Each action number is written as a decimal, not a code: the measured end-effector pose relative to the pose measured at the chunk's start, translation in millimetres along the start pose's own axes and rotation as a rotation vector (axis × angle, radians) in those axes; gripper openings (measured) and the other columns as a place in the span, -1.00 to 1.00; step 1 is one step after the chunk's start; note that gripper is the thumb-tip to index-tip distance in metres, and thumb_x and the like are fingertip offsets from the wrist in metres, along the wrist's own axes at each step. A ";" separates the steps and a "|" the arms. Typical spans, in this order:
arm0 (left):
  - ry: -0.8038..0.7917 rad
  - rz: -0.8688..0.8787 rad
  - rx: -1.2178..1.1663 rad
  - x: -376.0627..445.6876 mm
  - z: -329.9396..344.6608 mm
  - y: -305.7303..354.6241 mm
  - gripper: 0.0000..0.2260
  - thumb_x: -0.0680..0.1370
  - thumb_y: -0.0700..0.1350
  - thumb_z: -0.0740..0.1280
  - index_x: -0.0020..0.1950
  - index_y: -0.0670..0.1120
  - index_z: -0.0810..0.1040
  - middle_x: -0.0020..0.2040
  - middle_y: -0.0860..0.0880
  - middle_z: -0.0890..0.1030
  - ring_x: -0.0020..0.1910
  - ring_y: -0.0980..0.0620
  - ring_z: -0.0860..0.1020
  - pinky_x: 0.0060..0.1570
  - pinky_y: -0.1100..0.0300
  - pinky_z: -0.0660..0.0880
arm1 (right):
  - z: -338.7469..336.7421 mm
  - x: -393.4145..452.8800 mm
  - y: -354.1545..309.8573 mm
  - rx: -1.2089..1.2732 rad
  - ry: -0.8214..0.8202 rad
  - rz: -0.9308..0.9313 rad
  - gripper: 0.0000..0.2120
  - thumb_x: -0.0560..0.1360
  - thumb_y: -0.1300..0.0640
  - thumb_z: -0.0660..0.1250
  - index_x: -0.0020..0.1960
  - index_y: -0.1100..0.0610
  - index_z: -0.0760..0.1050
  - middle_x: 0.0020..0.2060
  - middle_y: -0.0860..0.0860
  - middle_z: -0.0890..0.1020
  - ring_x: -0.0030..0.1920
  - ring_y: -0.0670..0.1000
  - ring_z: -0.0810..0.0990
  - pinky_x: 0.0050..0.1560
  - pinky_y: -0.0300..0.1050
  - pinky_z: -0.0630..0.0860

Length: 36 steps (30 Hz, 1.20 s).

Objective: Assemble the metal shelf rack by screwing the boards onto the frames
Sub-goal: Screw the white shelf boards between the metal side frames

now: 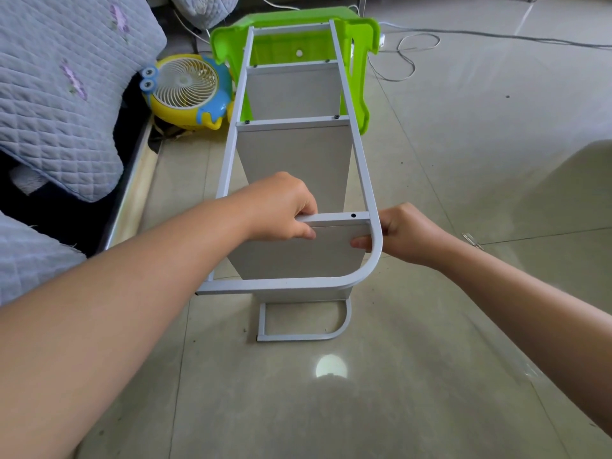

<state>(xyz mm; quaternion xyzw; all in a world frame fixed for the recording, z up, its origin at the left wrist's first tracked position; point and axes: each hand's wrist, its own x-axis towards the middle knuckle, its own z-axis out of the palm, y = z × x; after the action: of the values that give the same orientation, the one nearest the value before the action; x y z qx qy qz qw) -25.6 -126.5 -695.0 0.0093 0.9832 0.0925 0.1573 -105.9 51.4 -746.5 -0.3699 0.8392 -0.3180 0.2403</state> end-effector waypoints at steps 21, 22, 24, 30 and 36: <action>0.000 -0.140 0.112 -22.5 0.5 -14.5 -0.78 0.51 0.00 0.33 0.02 -0.12 0.61 -0.10 -0.07 0.61 -0.08 -0.05 0.52 -0.13 0.15 0.43 | -19.8 -18.4 -21.7 0.046 0.212 0.046 -0.60 0.54 0.16 0.17 0.34 -0.11 0.33 -0.11 -0.09 0.61 -0.21 -0.07 0.57 -0.09 -0.15 0.53; 0.000 -0.158 0.128 -25.6 0.1 -17.6 -0.78 0.50 0.01 0.34 0.02 -0.10 0.62 -0.07 -0.05 0.62 -0.03 -0.04 0.51 -0.10 0.16 0.45 | -22.8 -19.7 -28.8 -0.076 0.159 0.029 -0.63 0.54 0.04 0.20 0.34 -0.15 0.34 -0.12 -0.13 0.59 -0.25 -0.12 0.54 -0.11 -0.20 0.50; 0.002 -0.185 0.164 -30.7 -0.3 -22.3 -0.79 0.47 0.04 0.36 -0.02 -0.05 0.64 0.00 -0.03 0.61 0.07 -0.01 0.46 0.01 0.09 0.48 | -25.3 -18.1 -42.3 -0.414 0.020 0.021 -0.63 0.51 -0.11 0.22 0.30 -0.13 0.40 -0.03 -0.11 0.58 -0.17 -0.11 0.48 -0.06 -0.20 0.43; -0.018 -0.314 0.325 -45.2 -7.2 -20.9 -0.82 0.47 0.04 0.37 0.00 0.00 0.63 0.22 -0.05 0.43 0.28 -0.08 0.27 0.18 0.05 0.42 | -19.1 -7.1 -70.8 -0.750 -0.078 0.146 -0.83 0.49 0.11 0.21 -0.06 0.13 0.56 -0.31 0.02 0.46 -0.25 0.08 0.45 -0.45 -0.28 0.26; -0.013 -0.544 0.205 -52.5 -2.0 -28.5 -0.90 0.51 -0.11 0.30 -0.05 -0.08 0.59 -0.24 -0.04 0.43 -0.08 -0.11 0.48 -0.22 0.18 0.36 | -18.8 3.8 -79.4 -0.797 -0.087 0.219 -0.83 0.48 0.19 0.26 -0.28 0.10 0.35 -0.38 -0.02 0.32 -0.43 -0.05 0.28 -0.49 -0.28 0.19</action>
<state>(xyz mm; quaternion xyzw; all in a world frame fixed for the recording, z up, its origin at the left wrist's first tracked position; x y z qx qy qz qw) 24.0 -157.4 -682.3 -0.2381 0.9528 -0.0532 0.1809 -83.0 13.5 -677.8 -0.3556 0.9201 0.0752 0.1458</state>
